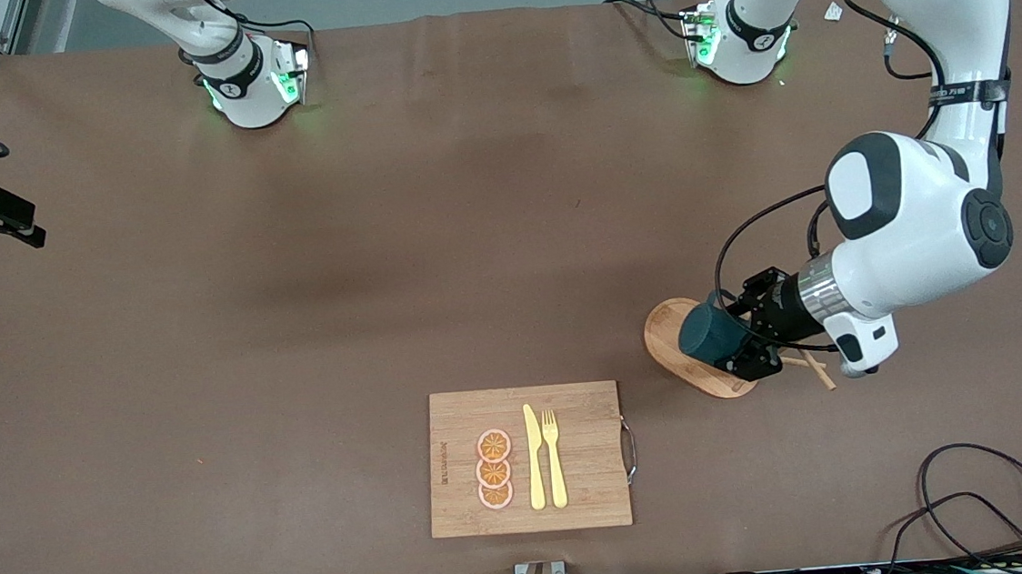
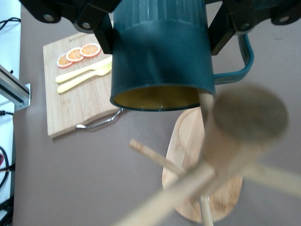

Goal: Transfer cup from left to right arm and place
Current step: 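Close the left gripper on the teal mug's rim, then lift the teal mug off the stand and carry it toward the table middle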

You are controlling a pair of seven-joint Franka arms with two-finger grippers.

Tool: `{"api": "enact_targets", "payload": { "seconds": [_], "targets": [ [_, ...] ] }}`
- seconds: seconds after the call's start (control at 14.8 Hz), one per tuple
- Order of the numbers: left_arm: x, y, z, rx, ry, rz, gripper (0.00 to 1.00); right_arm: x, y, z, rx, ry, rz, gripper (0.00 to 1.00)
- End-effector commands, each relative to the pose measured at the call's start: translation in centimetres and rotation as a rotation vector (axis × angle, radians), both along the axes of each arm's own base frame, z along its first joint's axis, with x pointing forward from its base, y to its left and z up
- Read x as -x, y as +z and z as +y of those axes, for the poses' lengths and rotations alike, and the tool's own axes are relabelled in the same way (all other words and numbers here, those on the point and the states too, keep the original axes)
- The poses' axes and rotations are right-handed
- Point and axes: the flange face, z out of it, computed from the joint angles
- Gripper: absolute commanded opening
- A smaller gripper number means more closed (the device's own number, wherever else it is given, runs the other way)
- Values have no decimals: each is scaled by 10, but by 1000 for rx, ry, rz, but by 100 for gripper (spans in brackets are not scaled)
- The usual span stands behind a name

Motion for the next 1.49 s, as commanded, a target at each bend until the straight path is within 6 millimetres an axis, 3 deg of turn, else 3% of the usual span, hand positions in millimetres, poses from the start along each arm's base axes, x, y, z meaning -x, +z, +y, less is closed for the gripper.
{"api": "enact_targets", "payload": {
  "seconds": [0.0, 0.27, 0.47, 0.88, 1.15, 1.42],
  "targets": [
    [9, 20, -16, 18, 1, -3, 72, 7, 6, 2, 11, 10, -1, 100],
    [25, 41, -52, 34, -2, 1, 72, 8, 5, 2, 9, 8, 3, 100],
    [57, 54, -118, -108, -133, -70, 71, 8, 6, 2, 10, 10, 0, 100],
    [138, 43, -244, -435, -399, -265, 71, 8, 5, 2, 9, 10, 3, 100],
    [190, 18, -309, -608, -562, -413, 68, 8, 6, 3, 10, 11, -1, 100],
    [239, -35, -365, -789, -635, -603, 67, 8, 6, 2, 11, 13, -1, 100]
  ]
}}
